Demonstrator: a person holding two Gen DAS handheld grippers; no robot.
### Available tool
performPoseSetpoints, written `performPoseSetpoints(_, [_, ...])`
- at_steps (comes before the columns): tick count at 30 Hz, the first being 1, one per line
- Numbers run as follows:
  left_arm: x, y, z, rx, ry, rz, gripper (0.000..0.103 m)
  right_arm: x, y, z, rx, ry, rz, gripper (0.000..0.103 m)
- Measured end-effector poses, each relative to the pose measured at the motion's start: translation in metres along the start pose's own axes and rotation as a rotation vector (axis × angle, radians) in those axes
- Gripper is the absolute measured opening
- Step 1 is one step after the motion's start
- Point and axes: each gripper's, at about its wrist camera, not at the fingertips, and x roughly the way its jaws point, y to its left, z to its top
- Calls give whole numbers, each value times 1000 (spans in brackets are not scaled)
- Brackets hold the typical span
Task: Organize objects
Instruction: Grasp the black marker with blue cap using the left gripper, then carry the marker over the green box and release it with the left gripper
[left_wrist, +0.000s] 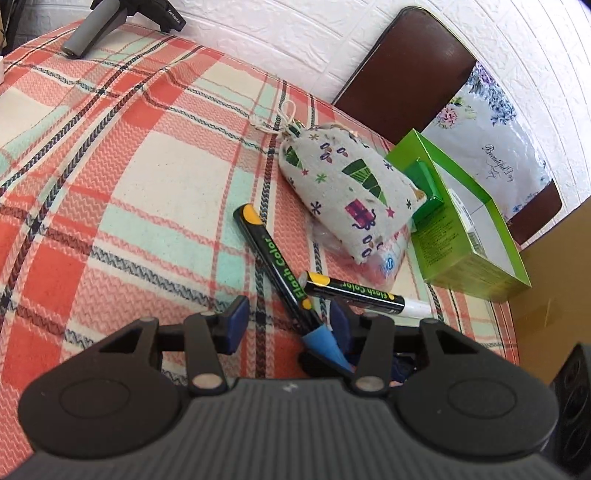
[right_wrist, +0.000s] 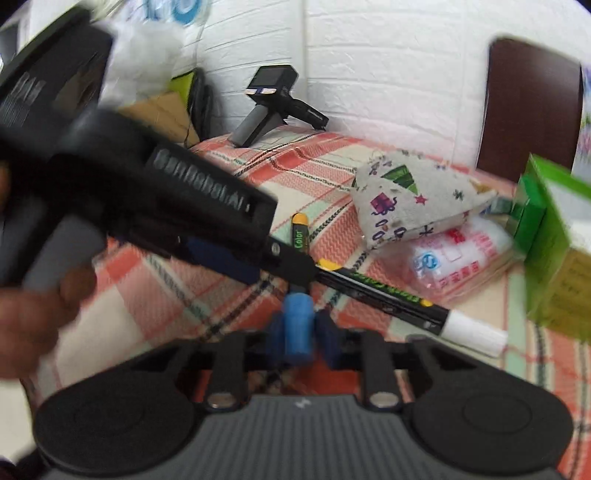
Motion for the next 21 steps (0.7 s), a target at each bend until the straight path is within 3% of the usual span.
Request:
performPoseSetpoints(3, [-3,3,-1,-20,1,-8,46,-9,-9,3,144,-4,148,20])
performPoseSetpoints(4, [-5,3,-2,-25,-3,-1,34,-15,-6,3,137,-23,149,20])
performPoseSetpoints(7, [-14,-7,2,-20,-35,-11,29,-29,-1,2,89,-67,125,20])
performPoseSetpoints(12, [-21,-58,25,114,-97,-41,22,-53,-20,9,103,-179,61,20])
performPoseSetpoints(21, [50,-186,56,363,-65,-131,20,-96,-124,9,262,-331,-149,20])
